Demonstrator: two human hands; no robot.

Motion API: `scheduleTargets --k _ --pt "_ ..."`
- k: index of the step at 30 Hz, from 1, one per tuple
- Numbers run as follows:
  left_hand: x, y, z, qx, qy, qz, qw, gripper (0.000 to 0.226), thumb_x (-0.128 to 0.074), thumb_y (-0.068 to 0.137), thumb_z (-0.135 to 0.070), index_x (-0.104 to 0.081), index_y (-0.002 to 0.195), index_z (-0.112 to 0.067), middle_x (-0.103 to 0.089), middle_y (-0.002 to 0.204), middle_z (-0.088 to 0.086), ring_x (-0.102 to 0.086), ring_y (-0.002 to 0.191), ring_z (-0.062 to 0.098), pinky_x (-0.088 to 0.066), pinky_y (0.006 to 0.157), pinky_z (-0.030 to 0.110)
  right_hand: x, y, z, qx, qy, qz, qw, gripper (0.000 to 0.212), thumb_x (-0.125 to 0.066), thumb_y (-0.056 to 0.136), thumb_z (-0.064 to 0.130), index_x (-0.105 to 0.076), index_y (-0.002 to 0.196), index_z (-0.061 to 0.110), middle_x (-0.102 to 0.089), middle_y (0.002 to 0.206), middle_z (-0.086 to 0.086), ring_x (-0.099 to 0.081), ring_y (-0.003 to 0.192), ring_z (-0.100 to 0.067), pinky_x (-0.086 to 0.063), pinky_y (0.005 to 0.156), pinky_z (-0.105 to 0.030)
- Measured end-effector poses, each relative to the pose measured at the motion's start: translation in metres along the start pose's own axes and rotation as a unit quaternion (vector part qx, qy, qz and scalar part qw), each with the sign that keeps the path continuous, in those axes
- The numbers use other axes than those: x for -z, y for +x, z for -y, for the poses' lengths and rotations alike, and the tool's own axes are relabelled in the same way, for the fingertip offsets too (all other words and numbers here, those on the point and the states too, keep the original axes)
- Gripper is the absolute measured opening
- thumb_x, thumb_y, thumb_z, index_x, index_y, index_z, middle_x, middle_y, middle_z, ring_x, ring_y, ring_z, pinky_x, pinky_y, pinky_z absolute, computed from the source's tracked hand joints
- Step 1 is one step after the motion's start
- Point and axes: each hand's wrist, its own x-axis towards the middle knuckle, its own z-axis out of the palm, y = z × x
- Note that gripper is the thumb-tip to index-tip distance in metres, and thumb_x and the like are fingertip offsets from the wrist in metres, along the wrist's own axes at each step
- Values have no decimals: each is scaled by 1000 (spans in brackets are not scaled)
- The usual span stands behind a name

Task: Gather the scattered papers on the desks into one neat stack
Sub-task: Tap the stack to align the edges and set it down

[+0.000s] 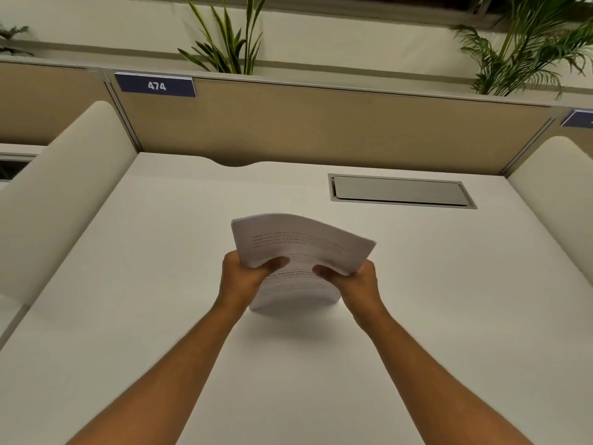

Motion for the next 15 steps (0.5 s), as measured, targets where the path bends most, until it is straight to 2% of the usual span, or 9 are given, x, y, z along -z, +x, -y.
scheduleTargets --k 3,5,6,10,12,15 --pt "-1 -6 -1 10 -6 2 1000 37 -99 57 -53 -84 91 -56 -85 95 -22 -81 90 6 -68 74 29 0 -3 -5 -8 -4 -8 1000 37 -94 75 21 -80 106 37 -83 103 5 -79 96 -14 -65 84 -37" --pt "0 -5 -2 10 -11 -1 1000 37 -98 57 -55 -82 89 -61 -85 93 -24 -81 88 4 -66 71 24 1 -2 -5 -12 4 -23 1000 36 -94 72 27 -80 104 37 -83 102 6 -79 94 -12 -64 82 -34" --pt "0 -4 -1 10 -10 0 1000 36 -99 58 -53 -83 89 -60 -85 93 -23 -81 88 5 -67 72 26 1 -1 -5 -13 7 -25 1000 36 -93 72 27 -80 104 36 -83 102 5 -79 94 -13 -64 83 -36" --pt "0 -1 8 33 8 1 999 41 -101 61 -36 -83 97 -42 -87 103 -4 -82 97 27 -69 87 52 -1 -3 -12 -13 4 -8 1000 39 -93 79 17 -79 110 35 -82 106 3 -78 99 -16 -64 89 -39" --pt "1 0 11 39 10 10 999 48 -100 61 -35 -81 106 -36 -87 108 3 -81 101 32 -68 89 55 -2 -4 -15 -9 3 -3 1000 40 -92 81 15 -78 111 37 -82 108 4 -77 100 -15 -64 87 -36" --pt "1 0 14 52 17 8 998 48 -102 67 -32 -82 110 -29 -86 109 6 -80 102 33 -68 89 52 -2 -2 -15 -16 -4 -8 1000 39 -92 80 20 -78 110 40 -82 107 7 -77 99 -12 -63 86 -33"
